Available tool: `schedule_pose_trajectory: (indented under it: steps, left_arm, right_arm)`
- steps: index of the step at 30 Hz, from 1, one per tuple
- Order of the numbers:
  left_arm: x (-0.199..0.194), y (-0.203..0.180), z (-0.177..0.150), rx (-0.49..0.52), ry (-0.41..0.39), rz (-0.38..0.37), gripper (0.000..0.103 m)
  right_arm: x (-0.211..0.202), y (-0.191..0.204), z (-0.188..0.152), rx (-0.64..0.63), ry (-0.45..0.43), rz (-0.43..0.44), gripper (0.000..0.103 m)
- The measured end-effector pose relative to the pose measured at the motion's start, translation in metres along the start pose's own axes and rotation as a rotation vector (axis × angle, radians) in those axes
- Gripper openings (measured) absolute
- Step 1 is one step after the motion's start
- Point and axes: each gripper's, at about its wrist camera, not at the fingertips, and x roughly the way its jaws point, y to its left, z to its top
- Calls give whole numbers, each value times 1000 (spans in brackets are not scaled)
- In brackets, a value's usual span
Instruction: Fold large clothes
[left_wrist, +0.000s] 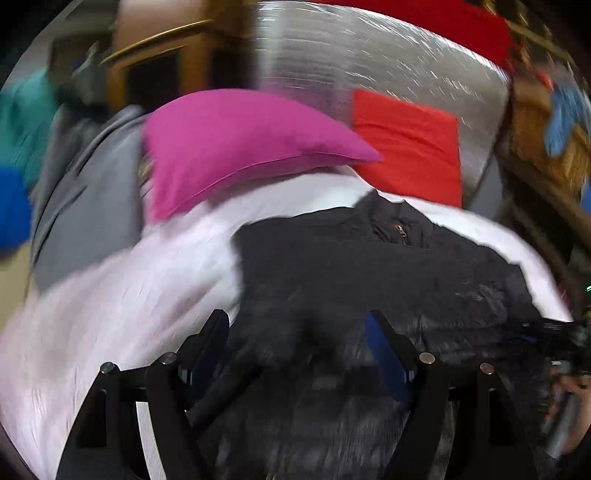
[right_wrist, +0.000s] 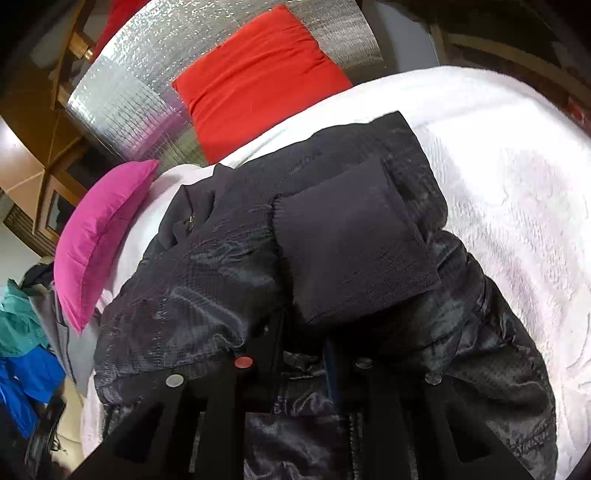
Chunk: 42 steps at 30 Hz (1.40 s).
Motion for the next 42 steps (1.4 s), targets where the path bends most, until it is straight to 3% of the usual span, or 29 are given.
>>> schedule_pose_trajectory:
  steps: [2, 5, 8, 10, 14, 15, 16, 18, 21, 23, 24, 25, 27, 29, 31, 33, 35, 38, 42]
  left_arm:
    - [31, -21, 4, 88, 19, 70, 77]
    - [91, -37, -13, 183, 188, 157, 78]
    - [90, -35, -19, 173, 141, 187, 83]
    - [90, -32, -19, 162, 144, 176, 83]
    - [92, -25, -19, 140, 150, 156, 86]
    - [93, -24, -20, 134, 148, 151, 86]
    - [94, -25, -20, 133, 146, 149, 86]
    - [92, -26, -20, 130, 147, 140, 86]
    - [95, -22, -17, 120, 164, 126, 88]
    - [95, -20, -17, 110, 170, 117, 89]
    - [95, -19, -17, 106, 169, 111, 89]
    - [96, -18, -18, 105, 169, 106, 90]
    - [96, -17, -18, 103, 169, 99, 90]
    - [96, -16, -18, 96, 169, 96, 92]
    - [97, -15, -19, 86, 164, 100, 93]
    - [96, -16, -19, 91, 163, 107, 93]
    - [94, -16, -17, 98, 177, 104, 93]
    - [78, -13, -12, 120, 182, 103, 92]
    - [46, -10, -21, 210, 132, 137, 92]
  right_arm:
    - [0, 1, -3, 7, 6, 13, 23]
    - [1, 2, 0, 11, 49, 29, 25]
    - [-13, 3, 1, -23, 83, 26, 29]
    - [-37, 6, -1, -58, 36, 2, 29]
    - [-66, 31, 0, -96, -69, 51, 31]
    - [-61, 41, 5, -108, -71, 67, 36]
    - [-55, 55, 9, -139, -66, 86, 54]
    - [-40, 77, 15, -189, -64, 101, 72]
    - [-3, 86, 27, -167, 8, 138, 72]
    - [35, 71, 30, -93, 139, 115, 72]
    - [45, 60, 29, -51, 168, 105, 68]
    - [44, 50, 28, -3, 154, 112, 59]
    - [35, 50, 28, 19, 135, 127, 58]
    - [22, 58, 30, -8, 100, 124, 61]
    - [11, 71, 30, -63, 58, 156, 71]
    - [23, 74, 28, -105, 79, 82, 82]
    - [37, 68, 22, -83, 152, 68, 79]
    - [6, 78, 9, -133, 90, 67, 78]
    - [-39, 81, -16, -213, 43, 72, 79]
